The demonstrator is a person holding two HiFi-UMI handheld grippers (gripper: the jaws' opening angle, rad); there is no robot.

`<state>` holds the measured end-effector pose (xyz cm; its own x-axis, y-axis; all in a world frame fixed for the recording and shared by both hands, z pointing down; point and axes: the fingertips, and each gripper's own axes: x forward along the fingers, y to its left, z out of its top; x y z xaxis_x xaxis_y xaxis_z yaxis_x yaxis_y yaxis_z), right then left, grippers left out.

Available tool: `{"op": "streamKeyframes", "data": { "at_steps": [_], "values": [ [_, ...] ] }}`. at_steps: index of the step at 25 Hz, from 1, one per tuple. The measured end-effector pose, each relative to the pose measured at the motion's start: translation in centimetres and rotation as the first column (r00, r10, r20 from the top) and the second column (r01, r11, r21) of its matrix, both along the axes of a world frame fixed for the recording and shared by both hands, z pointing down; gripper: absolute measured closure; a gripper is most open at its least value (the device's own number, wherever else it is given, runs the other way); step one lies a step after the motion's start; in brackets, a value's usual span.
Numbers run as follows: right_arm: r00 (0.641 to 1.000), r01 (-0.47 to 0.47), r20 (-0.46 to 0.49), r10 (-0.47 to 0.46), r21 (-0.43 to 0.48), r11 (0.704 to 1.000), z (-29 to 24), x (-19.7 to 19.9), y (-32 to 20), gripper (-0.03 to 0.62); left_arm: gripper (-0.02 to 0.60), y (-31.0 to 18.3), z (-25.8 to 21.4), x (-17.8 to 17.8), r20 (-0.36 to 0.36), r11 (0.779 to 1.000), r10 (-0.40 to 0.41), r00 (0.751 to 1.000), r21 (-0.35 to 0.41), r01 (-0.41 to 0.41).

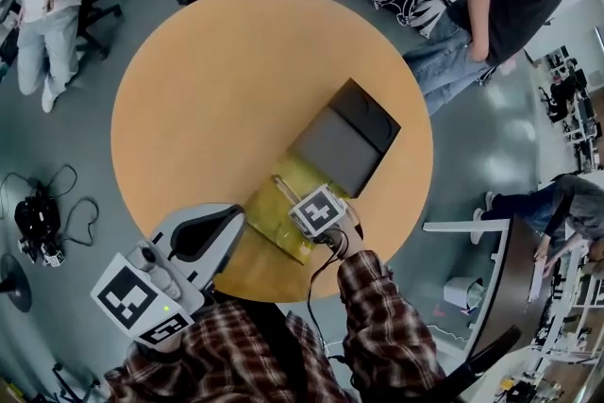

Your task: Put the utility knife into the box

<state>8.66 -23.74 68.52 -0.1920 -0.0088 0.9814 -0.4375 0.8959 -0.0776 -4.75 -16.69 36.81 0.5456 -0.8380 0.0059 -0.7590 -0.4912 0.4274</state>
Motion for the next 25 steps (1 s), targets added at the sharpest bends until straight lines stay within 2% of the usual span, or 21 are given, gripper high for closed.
{"op": "streamKeyframes", "data": {
  "at_steps": [9,11,13,15,18,22,25],
  "values": [
    [0.998,-0.015,0.068,0.013,0.025,1.0,-1.3,-0.8,-0.4,0.47,0.571,-0.3,-0.6,0.1,-0.004,1.0,0.018,1.0,0.009,-0.018],
    [0.994,-0.037,0.103,0.033,0.043,0.998,-2.4,-1.1,-0.7,0.47,0.571,-0.3,-0.9,0.2,-0.003,0.999,0.027,1.0,0.018,-0.027],
    [0.98,-0.09,0.182,0.08,0.044,0.995,-4.0,-1.6,-0.8,0.47,0.571,-0.3,-1.2,0.4,0.0,0.999,0.039,0.999,0.029,-0.039],
    [0.939,-0.163,0.311,0.147,0.023,0.986,-6.7,-2.4,-0.6,0.47,0.571,-0.3,-1.6,0.6,0.005,0.998,0.056,0.998,0.041,-0.056],
    [0.838,-0.26,0.499,0.219,0.014,0.965,-12.3,-3.2,-0.2,0.47,0.571,-0.3,-2.4,1.3,0.015,0.994,0.091,0.996,0.062,-0.092],
    [0.699,-0.357,0.682,0.218,0.068,0.932,-20.6,-2.8,0.4,0.471,0.571,-0.9,-3.9,2.9,0.032,0.983,0.152,0.988,0.096,-0.155],
    [0.607,-0.44,0.773,0.182,0.136,0.888,-26.4,-1.1,1.0,0.491,0.571,-1.3,-5.2,4.8,0.046,0.971,0.202,0.978,0.121,-0.206]
  ]
}}
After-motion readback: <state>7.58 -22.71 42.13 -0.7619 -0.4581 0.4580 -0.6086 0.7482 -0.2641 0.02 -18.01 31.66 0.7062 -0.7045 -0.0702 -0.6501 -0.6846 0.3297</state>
